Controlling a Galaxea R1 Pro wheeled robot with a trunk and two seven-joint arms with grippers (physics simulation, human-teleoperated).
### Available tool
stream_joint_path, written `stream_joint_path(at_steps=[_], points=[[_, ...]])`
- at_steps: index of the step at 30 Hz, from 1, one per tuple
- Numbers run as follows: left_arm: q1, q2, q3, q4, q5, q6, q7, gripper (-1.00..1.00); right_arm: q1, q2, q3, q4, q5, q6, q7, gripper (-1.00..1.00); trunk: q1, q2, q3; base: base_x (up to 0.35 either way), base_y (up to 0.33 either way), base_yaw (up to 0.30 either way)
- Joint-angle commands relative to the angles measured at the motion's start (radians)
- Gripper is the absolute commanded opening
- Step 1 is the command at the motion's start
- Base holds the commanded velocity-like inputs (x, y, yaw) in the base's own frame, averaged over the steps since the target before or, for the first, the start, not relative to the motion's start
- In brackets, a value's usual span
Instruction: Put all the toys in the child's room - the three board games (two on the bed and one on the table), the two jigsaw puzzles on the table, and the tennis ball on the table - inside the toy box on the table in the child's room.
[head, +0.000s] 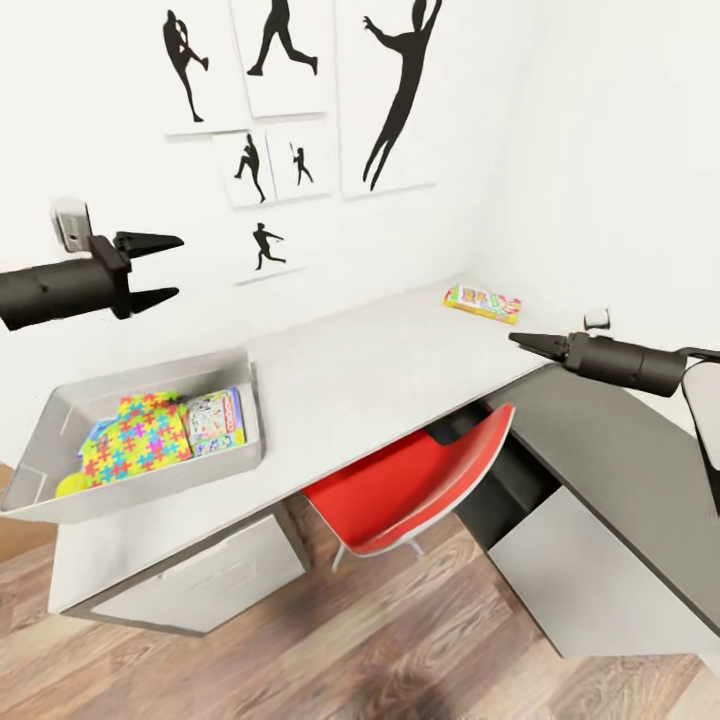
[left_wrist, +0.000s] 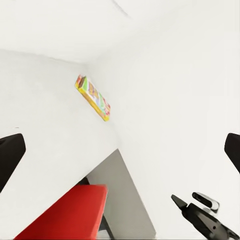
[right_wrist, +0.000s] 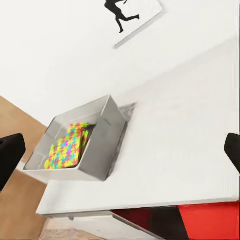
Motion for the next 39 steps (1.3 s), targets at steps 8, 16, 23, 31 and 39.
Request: stream_joint_path(at_steps=[8, 16, 23, 31, 39], points=[[-0.038, -0.112, -0.044, 0.053, -0.016, 0.001, 0.064, 1.0, 0.002, -0.024, -0.032, -0.008, 0.004, 0.004, 0.01, 1.0, 0.001, -0.002, -0.002, 0.0, 0.0, -0.286], [-0.092, -0.216, -0.089, 0.134, -0.102, 0.002, 0.081, 1.0, 0.012, -0.049, -0.042, -0.013, 0.002, 0.004, 0.011, 1.0, 0.001, -0.002, -0.002, 0.0, 0.0, -0.286], [-0.164, -0.321, -0.128, 0.277, -0.207, 0.005, 0.083, 1.0, 0.058, -0.059, -0.061, -0.013, 0.002, 0.004, 0.011, 1.0, 0.001, -0.002, -0.002, 0.0, 0.0, -0.286], [-0.193, -0.366, -0.153, 0.355, -0.271, 0.006, 0.082, 1.0, 0.138, -0.062, -0.085, 0.001, 0.005, 0.004, 0.008, 1.0, 0.001, -0.002, -0.002, 0.0, 0.0, -0.287], [-0.209, -0.367, -0.191, 0.376, -0.301, 0.005, 0.082, 1.0, 0.221, -0.059, -0.093, 0.023, 0.009, 0.004, 0.005, 1.0, 0.001, -0.002, -0.002, 0.0, 0.0, -0.288]])
